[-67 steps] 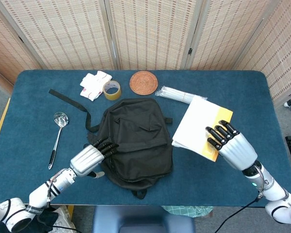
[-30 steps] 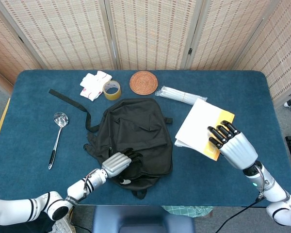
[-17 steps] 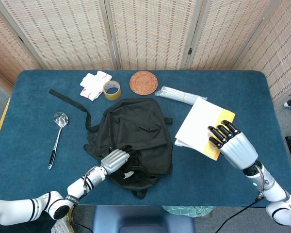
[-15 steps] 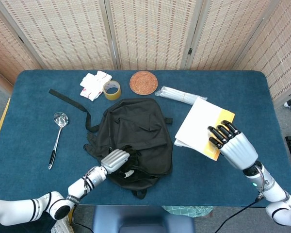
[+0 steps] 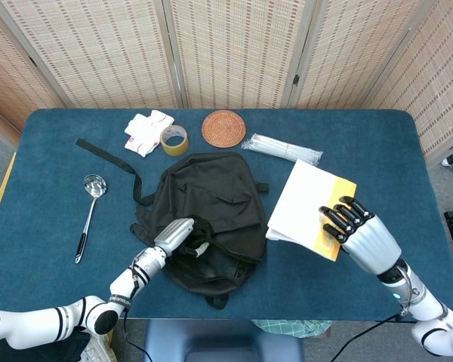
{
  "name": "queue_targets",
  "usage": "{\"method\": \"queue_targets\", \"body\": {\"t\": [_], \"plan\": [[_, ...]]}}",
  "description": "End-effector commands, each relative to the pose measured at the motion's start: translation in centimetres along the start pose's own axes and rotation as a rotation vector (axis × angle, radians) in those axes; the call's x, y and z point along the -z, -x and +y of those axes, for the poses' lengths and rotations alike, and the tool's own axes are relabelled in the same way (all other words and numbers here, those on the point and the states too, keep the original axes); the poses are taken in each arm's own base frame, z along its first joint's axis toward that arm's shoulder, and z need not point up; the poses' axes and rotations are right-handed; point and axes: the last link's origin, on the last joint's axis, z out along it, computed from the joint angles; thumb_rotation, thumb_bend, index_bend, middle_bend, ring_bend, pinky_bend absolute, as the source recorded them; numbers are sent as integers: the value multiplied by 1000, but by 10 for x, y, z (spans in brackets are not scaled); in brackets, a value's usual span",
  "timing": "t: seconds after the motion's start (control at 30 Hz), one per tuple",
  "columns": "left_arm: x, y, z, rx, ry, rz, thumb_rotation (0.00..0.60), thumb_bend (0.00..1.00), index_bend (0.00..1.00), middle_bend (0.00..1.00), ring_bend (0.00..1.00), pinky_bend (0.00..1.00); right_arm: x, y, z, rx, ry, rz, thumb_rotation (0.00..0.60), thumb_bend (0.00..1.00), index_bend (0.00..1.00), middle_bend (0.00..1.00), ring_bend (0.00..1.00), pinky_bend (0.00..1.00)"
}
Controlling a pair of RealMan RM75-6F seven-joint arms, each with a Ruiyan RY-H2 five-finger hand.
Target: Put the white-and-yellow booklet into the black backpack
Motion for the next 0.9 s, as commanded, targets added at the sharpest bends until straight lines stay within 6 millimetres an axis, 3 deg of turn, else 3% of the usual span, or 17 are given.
{"method": "queue_targets", "body": {"t": [0.03,0.2,0.4,0.47,0.9], "plan": [[-7,-25,6,54,-17,71,600,621,692,408,374,183,-1,-4,-12,-69,-26,32,600,629,774,471,509,408],[-19,-55,11,73,-55,154,600,622,687,408,370,182,-5,-11,-32,-168,-69,81,600,630,779,476,509,411],[-33,-73,14,91,-96,181,600,623,677,408,363,177,-9,-11,-48,-257,-106,104,600,630,786,480,510,412],[-42,-86,16,61,-111,208,600,623,677,408,361,174,-14,-9,-63,-319,-147,109,600,630,786,480,511,415],[-68,-105,25,40,-193,243,600,622,676,408,352,166,-34,27,-111,-478,-286,1,600,633,791,489,518,427]]}}
